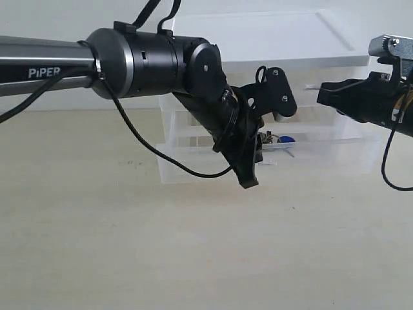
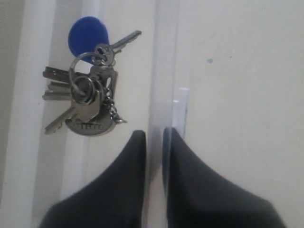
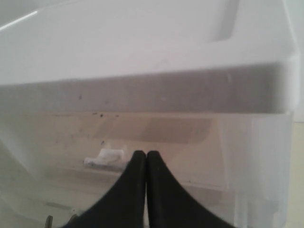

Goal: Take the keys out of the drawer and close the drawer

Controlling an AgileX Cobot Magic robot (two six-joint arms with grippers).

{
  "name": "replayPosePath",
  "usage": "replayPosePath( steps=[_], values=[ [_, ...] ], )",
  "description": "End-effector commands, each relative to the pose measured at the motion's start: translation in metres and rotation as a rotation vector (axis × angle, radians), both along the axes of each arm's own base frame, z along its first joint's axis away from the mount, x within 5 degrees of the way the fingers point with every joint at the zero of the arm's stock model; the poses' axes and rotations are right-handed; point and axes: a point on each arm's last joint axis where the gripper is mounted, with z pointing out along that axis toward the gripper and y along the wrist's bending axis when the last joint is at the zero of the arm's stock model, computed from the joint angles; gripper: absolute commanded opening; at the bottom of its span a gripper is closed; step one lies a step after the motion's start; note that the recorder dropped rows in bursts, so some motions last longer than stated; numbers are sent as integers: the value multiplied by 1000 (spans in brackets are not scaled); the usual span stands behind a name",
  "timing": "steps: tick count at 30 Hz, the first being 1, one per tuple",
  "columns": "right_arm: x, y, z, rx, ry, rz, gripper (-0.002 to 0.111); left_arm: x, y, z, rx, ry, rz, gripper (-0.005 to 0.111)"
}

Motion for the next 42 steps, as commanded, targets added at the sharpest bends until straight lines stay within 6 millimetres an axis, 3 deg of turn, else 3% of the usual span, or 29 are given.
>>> replayPosePath(
  steps=[1,17,28,29,34,37,42],
  values=[
    [7,-6,4,29,-5,-60,0,-11,0,-9,43,110,-3,4],
    [7,-6,4,25,-7,-59,0,-42,-14,-11,98,226,-99,4],
    [7,-6,4,25,-7,-59,0,-46,-11,-13,136,262,-110,5],
    [7,-6,4,25,-7,-59,0,-46,-11,-13,136,262,-110,8],
    [7,-6,4,25,-7,-59,0,-46,-11,-12,135,264,-106,57],
    [7,-6,4,25,-7,-59,0,-48,-10,-1,108,261,-98,57],
    [7,-6,4,25,-7,-59,0,-52,-7,40,9,177,-94,57]
  ],
)
